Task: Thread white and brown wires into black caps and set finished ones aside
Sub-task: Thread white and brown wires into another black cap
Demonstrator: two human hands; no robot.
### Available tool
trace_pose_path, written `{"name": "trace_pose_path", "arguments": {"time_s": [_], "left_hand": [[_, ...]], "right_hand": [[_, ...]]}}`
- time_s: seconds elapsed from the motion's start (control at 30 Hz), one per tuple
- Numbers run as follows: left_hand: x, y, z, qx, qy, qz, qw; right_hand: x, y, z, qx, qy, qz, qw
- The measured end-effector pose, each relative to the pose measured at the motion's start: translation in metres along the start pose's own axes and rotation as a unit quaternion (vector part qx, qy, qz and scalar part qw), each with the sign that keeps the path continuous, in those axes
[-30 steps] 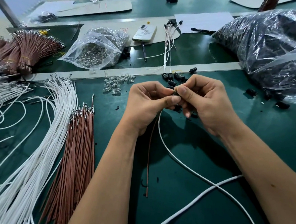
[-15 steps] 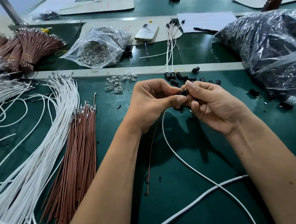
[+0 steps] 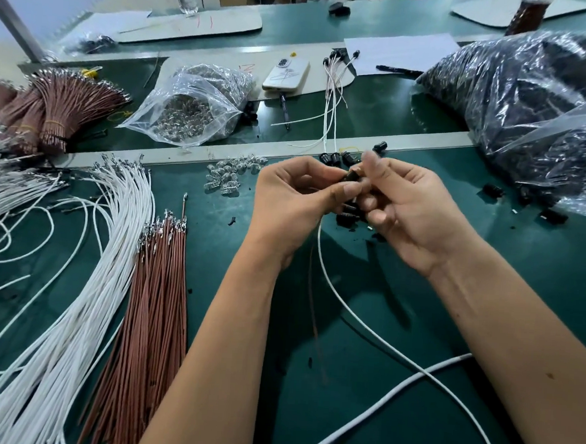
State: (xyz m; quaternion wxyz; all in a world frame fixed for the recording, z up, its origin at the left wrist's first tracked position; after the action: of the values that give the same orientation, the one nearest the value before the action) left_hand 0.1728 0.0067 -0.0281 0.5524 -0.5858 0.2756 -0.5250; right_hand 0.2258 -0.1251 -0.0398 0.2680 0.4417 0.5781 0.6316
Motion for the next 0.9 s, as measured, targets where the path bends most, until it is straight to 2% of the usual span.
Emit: {"name": "trace_pose_path", "arguments": {"time_s": [0.07, 0.13, 0.2, 0.3, 0.57, 0.67, 0.9], "left_hand": [[-0.013, -0.001, 0.002, 0.005, -0.077, -0.026, 0.997], [-0.024, 0.000, 0.002, -0.001, -0.125, -0.076, 0.989], [-0.027, 0.004, 0.001, -0.025, -0.137, -0.117, 0.983], [-0.020, 0.011, 0.000, -0.065, -0.126, -0.147, 0.979], [-0.026, 0.014, -0.005, -0.093, -0.145, -0.126, 0.977], [-0.024, 0.015, -0.004, -0.098, -0.137, -0.101, 0.981], [0.022, 0.019, -0.003, -0.190, -0.022, -0.048, 0.980]], "right_hand": [[-0.004, 0.005, 0.001, -0.029, -0.021, -0.047, 0.998], [-0.002, 0.003, -0.001, -0.040, -0.026, -0.156, 0.987], [0.013, -0.004, -0.004, -0.051, 0.008, -0.257, 0.965], [0.033, -0.011, -0.008, -0.074, 0.050, -0.325, 0.941], [0.040, -0.013, -0.006, -0.058, 0.076, -0.284, 0.954], [0.043, -0.004, -0.001, -0.048, 0.087, -0.228, 0.969], [0.022, 0.050, 0.086, -0.001, 0.002, -0.105, 0.994]]}}
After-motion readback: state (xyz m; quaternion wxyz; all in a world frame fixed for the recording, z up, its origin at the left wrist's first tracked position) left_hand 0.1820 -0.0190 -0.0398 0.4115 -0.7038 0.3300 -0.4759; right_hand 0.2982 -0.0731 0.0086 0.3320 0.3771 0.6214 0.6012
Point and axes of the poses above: each hand's wrist, its own z-axis towards the middle knuckle, its own x-axis out of the palm, y = z × x, the point moved 10 cm from there along z, towards the middle knuckle, and after that the axes turned 9 degrees about -z, right-handed, at the moved point
